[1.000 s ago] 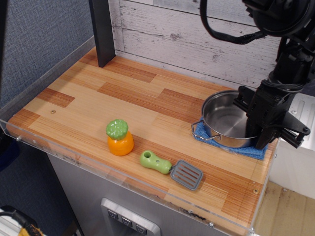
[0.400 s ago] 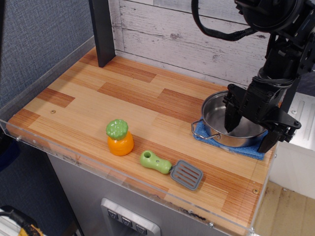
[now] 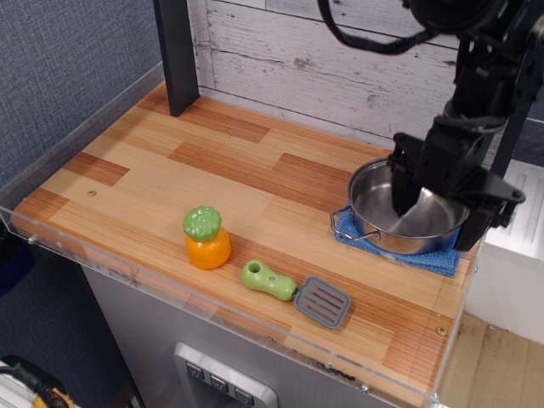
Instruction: PICK UP THE VESSEL AND PUT ON THE BLUE TOWEL
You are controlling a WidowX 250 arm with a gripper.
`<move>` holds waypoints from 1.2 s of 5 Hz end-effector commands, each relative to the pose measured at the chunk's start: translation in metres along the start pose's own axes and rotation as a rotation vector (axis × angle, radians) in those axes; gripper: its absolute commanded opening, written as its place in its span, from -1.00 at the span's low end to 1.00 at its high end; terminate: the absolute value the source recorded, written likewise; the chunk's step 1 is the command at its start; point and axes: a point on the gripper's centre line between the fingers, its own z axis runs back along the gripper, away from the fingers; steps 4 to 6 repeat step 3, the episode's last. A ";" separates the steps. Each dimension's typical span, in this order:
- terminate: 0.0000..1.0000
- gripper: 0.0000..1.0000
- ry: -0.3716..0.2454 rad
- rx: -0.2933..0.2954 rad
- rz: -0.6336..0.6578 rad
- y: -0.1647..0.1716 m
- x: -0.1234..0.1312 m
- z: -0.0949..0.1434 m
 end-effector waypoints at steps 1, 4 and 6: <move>-1.00 1.00 0.163 -0.012 0.003 -0.003 0.003 0.062; 1.00 1.00 0.271 -0.031 0.039 -0.010 0.012 0.113; 1.00 1.00 0.271 -0.031 0.039 -0.010 0.012 0.113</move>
